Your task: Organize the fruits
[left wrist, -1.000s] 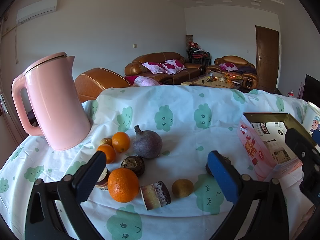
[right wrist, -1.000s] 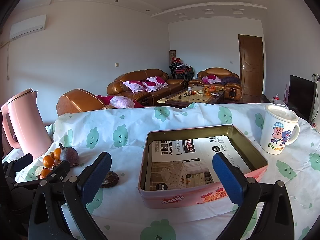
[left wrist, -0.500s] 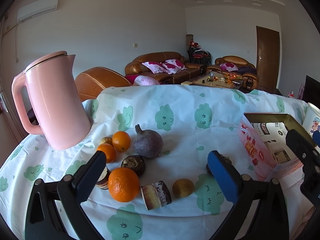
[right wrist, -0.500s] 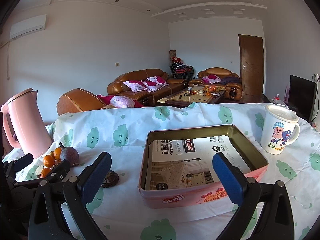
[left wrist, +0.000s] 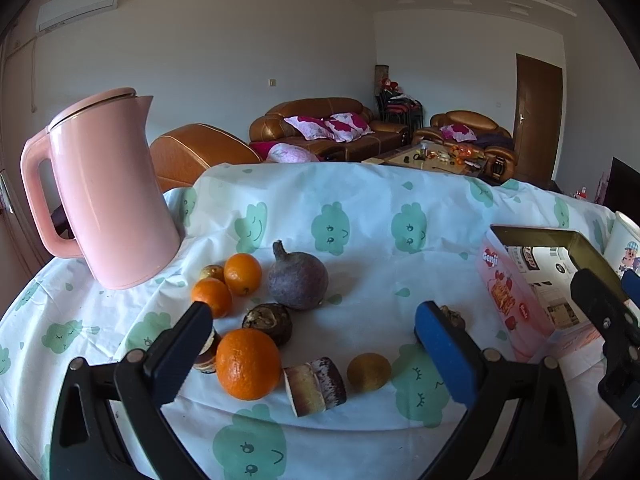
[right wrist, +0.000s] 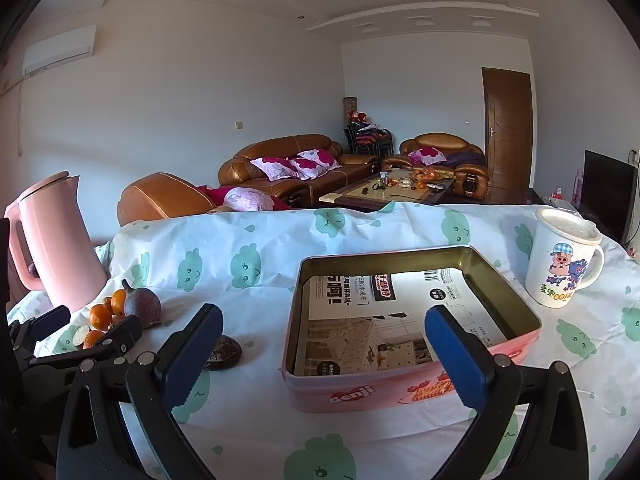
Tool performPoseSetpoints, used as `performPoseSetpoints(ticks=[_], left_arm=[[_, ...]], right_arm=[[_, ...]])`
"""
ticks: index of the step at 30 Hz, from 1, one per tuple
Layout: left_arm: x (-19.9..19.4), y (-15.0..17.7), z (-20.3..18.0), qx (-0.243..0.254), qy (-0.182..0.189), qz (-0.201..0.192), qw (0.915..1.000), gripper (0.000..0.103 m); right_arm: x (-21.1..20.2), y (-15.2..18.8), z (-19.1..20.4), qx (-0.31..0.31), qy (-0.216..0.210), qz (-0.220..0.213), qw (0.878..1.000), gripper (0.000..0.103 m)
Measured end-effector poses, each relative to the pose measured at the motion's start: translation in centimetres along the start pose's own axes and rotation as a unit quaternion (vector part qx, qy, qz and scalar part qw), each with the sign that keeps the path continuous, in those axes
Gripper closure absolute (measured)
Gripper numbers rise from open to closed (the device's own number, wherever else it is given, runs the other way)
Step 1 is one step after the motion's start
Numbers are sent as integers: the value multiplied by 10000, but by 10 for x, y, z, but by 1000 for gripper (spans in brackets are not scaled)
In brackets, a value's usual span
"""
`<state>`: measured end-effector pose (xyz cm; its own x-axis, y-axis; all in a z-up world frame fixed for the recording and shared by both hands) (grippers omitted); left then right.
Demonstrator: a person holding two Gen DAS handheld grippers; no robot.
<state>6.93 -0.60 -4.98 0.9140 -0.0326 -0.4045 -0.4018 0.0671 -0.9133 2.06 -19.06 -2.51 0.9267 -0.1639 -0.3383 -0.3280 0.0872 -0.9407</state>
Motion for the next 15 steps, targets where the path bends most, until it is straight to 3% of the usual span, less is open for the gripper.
performPoseSetpoints(ticks=[6,9,15], left_arm=[[3,1,9,60,-47,151,9999,0],[6,-11,40,-44,-435,101,9990,0],[2,-25,104,-350,-991,16,9945,0]], right_arm=[[1,3,7,-4,-207,120,9997,1],[2,4,18,-203,-436,67,9988,1],[-5,9,60,-406,-1301,104,9906,4]])
Point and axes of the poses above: each gripper's, at about its wrist camera, not at the fingertips, and x roughly the way its jaws point, z to its left, y to its underside, the point moved 9 cm from there along x, roughly the way its jaws point, and after that the axes turned 8 degrees about -z, right-handed, at the moved point
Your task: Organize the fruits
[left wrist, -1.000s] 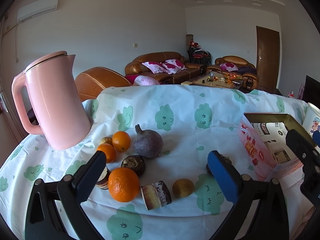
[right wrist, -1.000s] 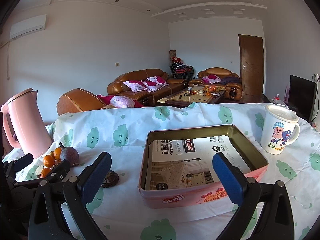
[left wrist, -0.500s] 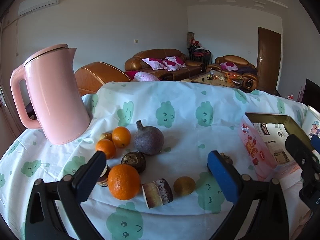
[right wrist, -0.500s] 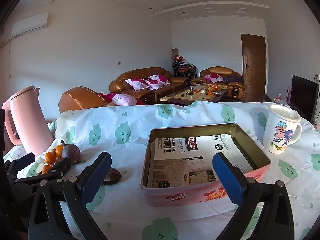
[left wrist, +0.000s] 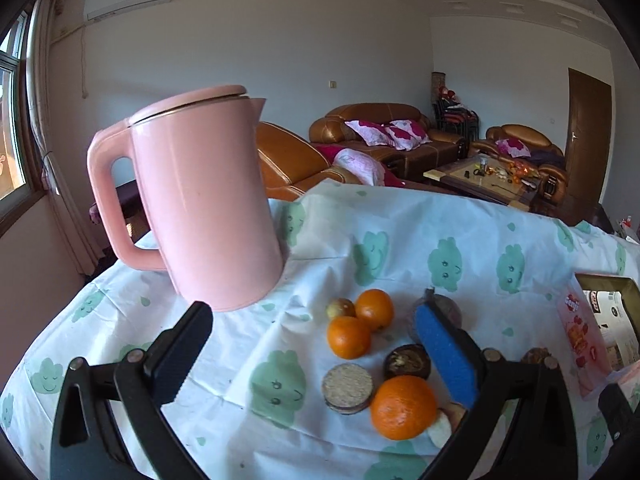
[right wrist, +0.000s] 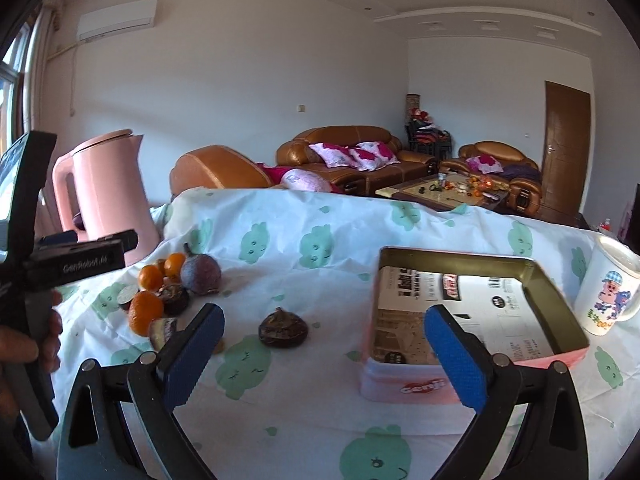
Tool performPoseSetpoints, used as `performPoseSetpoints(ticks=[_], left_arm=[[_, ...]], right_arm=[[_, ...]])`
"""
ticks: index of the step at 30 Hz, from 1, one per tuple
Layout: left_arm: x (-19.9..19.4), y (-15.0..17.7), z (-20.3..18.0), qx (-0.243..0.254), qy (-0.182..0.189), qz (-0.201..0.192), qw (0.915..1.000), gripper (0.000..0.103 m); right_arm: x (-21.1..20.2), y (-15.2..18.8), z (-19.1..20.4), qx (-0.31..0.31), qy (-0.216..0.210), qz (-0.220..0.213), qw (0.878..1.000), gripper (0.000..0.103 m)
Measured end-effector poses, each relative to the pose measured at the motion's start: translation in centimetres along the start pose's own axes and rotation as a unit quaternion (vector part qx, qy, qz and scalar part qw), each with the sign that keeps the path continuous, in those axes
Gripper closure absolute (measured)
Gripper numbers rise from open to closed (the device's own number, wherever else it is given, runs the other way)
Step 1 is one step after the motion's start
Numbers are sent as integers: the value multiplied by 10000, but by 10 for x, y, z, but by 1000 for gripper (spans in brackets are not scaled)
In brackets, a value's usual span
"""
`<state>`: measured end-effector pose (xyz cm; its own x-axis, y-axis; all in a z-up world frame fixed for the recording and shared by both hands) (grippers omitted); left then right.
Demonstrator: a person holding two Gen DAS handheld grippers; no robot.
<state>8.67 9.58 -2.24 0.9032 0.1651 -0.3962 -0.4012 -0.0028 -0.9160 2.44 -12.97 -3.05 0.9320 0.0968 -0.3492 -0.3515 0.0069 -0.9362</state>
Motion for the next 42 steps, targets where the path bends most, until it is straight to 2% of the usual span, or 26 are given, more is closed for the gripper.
performPoseSetpoints(ticks=[1,3,6,10,13,15,19,24,27,30,32,33,34,36,38,42], left_arm=[[2,0,5,-13,33,45,10000,0],[5,0,12,-80,129,141,9998,0],[8,3,13,-146,313,253,9991,2],[14,9,-5,-229,1044,561,9927,16],[11,11,-17,-74,1161,542,9917,17],[7,10,-23,82,1188,460,9918,17],[2,11,-37,428,1521,435,9865,17],[-4,13,-43,872,1807,428,9787,17],[2,15,-35,685,1798,545,9798,17],[5,21,-35,435,2055,746,9748,19],[1,24,-40,470,2250,768,9702,23],[-2,25,-43,515,2340,752,9680,23],[-6,25,-46,581,2430,736,9655,23],[-14,29,-54,731,2674,711,9582,23],[-21,33,-66,991,2847,701,9509,23],[-27,42,-81,1539,2818,662,9447,23]], right_arm=[[4,4,11,-67,-205,123,9997,7],[12,13,31,-220,-532,408,9975,23],[22,24,48,-374,-675,792,9939,42],[46,34,37,-168,-428,1247,9911,42],[63,39,30,-52,-335,1543,9874,42],[72,38,30,-126,-247,1580,9871,44],[86,40,38,-405,-182,1721,9841,46],[86,41,40,-713,-139,1763,9816,49],[85,41,36,-928,-43,1759,9800,60],[84,41,32,-789,-137,1724,9818,60],[84,40,32,-775,-131,1687,9825,61],[81,38,32,-704,-199,1610,9842,65],[77,33,32,-604,-306,1494,9864,67],[68,24,33,-479,-491,1289,9893,84],[60,15,33,-476,-496,1112,9914,84],[61,19,33,-265,-765,1220,9892,84]])
Point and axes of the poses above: each gripper's, at about its wrist camera, not at the fingertips, and x roughly the way its jaws point, z to its left, y to its underside, the point moved 9 cm from there along x, roughly the way its jaws point, and after that the axes turned 8 degrees about -z, right-handed, at the moved point
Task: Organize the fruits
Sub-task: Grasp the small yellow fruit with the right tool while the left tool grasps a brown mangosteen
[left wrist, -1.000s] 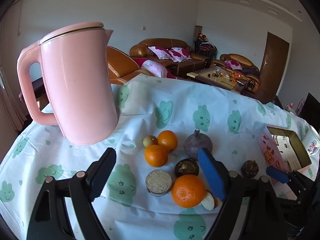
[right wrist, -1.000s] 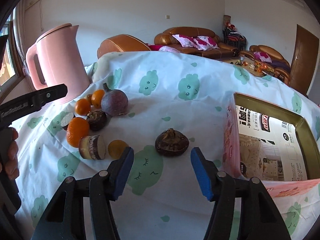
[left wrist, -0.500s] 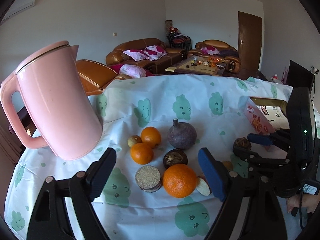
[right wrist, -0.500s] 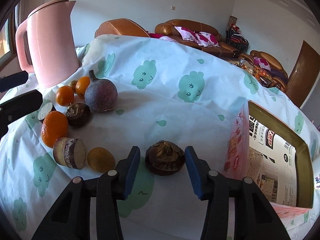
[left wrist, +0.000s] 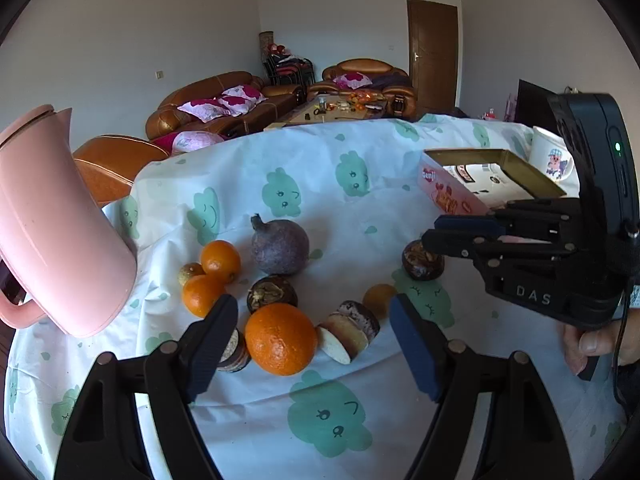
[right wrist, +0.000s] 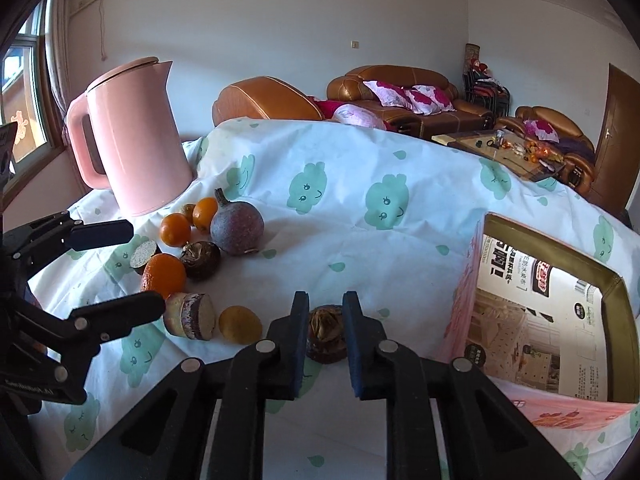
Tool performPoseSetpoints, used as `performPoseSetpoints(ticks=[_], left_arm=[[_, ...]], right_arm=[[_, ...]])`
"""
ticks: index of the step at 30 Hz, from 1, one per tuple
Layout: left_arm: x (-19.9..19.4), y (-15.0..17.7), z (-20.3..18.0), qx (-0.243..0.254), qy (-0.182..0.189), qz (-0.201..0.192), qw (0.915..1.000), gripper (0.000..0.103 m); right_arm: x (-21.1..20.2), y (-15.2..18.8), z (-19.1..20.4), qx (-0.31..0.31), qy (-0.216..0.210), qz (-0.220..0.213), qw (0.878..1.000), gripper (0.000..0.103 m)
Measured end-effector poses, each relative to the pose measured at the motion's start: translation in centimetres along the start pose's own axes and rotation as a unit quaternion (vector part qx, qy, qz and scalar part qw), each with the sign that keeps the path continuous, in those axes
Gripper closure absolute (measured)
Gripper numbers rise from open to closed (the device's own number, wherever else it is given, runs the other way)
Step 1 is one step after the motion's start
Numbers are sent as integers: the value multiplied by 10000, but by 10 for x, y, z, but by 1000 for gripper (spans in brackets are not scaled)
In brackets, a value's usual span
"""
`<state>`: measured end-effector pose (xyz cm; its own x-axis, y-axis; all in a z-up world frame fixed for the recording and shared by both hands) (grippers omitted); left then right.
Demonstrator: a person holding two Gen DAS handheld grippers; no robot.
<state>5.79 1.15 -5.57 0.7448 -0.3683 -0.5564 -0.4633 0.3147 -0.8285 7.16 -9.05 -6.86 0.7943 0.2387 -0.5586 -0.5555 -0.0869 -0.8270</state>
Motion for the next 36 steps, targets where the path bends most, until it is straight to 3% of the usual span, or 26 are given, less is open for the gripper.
performPoseSetpoints(ticks=[5,7,9,10,12,14,16,18,23,25,28,29,30,36], left_arm=[[8,6,-11,148,186,168,9996,23],[11,9,-15,259,179,243,9992,23],[10,9,-15,383,126,218,9989,23],[8,8,-13,384,111,189,9990,23],[2,5,-4,351,0,92,9993,23],[-5,3,7,322,-146,-2,9994,23],[-9,2,23,201,-359,-55,9991,23],[-10,1,44,-137,-614,-80,9980,23],[-7,4,79,-902,-1001,-14,9909,23],[-8,4,85,-1133,-971,-44,9888,23],[-9,1,84,-1336,-810,-153,9876,23],[-9,0,82,-1355,-767,-200,9876,23],[-8,-2,78,-1364,-723,-241,9877,23],[-1,-13,52,-1291,-392,-481,9897,23]], right_arm=[[-2,0,-4,67,-99,-20,9999,82],[-6,-2,-4,-12,-67,-65,10000,67],[-8,-1,-1,26,-175,-102,9998,39],[-9,-1,5,82,-347,-126,9993,38],[-10,-1,18,45,-682,-162,9975,38],[-7,-1,28,-234,-534,-176,9981,38],[1,2,36,-526,-443,-59,9976,45],[9,10,43,-612,-572,178,9963,57],[26,18,51,-761,-637,530,9937,59],[37,25,57,-869,-690,815,9905,59],[42,21,59,-882,-701,792,9905,60],[43,22,59,-857,-712,842,9902,66],[42,21,59,-837,-754,798,9904,76],[11,-1,36,-605,-439,162,9971,76]])
Point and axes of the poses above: each gripper's, at about its wrist camera, not at the fingertips, and x roughly the way its jaws point, z to its left, y to its underside, the point moved 9 cm from there along x, roughly the way its jaws point, and after that the axes turned 8 degrees about -z, right-handed, at the moved point
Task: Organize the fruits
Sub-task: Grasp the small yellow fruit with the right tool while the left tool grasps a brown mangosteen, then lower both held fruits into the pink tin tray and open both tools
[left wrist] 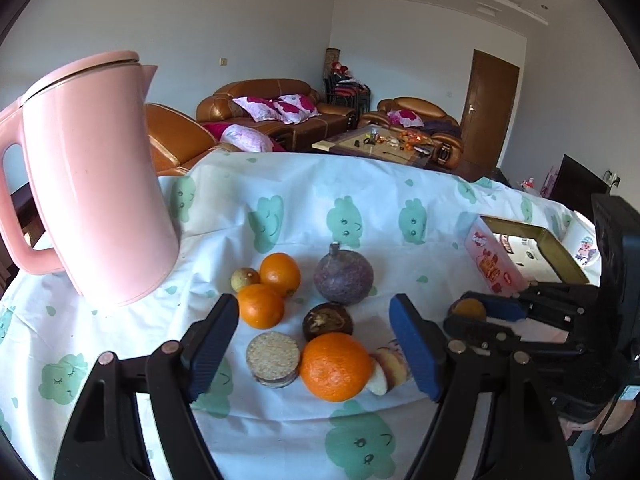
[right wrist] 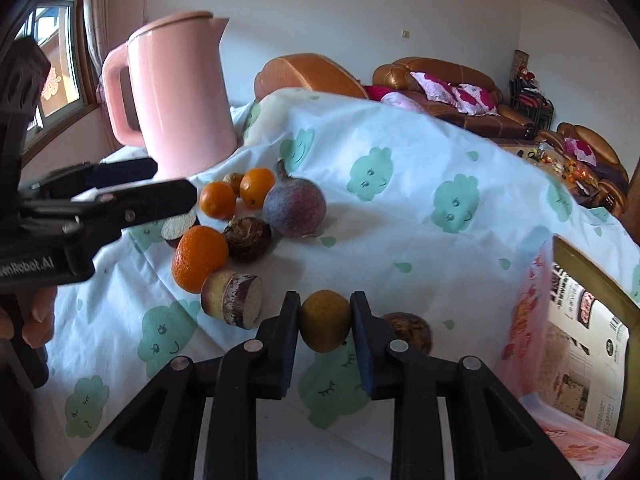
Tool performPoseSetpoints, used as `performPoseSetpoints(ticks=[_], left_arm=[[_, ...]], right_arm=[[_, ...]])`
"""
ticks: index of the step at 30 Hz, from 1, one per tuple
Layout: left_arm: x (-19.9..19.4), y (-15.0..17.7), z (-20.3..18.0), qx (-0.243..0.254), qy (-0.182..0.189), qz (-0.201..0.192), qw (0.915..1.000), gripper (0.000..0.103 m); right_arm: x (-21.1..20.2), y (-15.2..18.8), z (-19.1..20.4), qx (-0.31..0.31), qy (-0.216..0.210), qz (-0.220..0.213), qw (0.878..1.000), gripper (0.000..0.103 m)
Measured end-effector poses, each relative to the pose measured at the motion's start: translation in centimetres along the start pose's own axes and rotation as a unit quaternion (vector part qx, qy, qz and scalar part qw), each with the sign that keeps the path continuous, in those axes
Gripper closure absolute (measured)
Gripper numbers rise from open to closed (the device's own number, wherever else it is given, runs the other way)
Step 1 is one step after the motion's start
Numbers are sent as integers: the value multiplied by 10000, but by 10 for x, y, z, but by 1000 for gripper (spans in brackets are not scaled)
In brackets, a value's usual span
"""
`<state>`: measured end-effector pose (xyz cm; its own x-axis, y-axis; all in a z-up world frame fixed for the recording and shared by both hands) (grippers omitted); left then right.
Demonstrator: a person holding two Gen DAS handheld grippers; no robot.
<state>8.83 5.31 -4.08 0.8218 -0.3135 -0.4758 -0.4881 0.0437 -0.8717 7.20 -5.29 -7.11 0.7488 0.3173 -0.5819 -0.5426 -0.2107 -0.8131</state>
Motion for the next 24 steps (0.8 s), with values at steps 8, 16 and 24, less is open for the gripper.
performPoseSetpoints(ticks=[8,16,24], left_arm=[[33,20,-100,779,755,514,9928,24],[80,47,-139,801,822,1358,9841,47],[81,41,-136,738,500,1179,9890,63]], right_arm=[[-67,-23,-89,686,972,-834,9894,76],[-81,-13,-114,718,1120,-845,9875,76],[-97,-8,-146,873,1382,-936,9821,76]])
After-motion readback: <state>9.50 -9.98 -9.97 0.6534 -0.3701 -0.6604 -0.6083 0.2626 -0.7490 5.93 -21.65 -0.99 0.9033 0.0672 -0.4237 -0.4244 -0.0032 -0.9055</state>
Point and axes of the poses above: each gripper's, at about its wrist camera, not at the fingertips, and x roughly the way its jaws point, z to its left, y to its underside, the point moved 9 cm from there along x, roughly the way its jaws point, and after that the axes turned 8 degrees about -z, right-handed, at the moved point
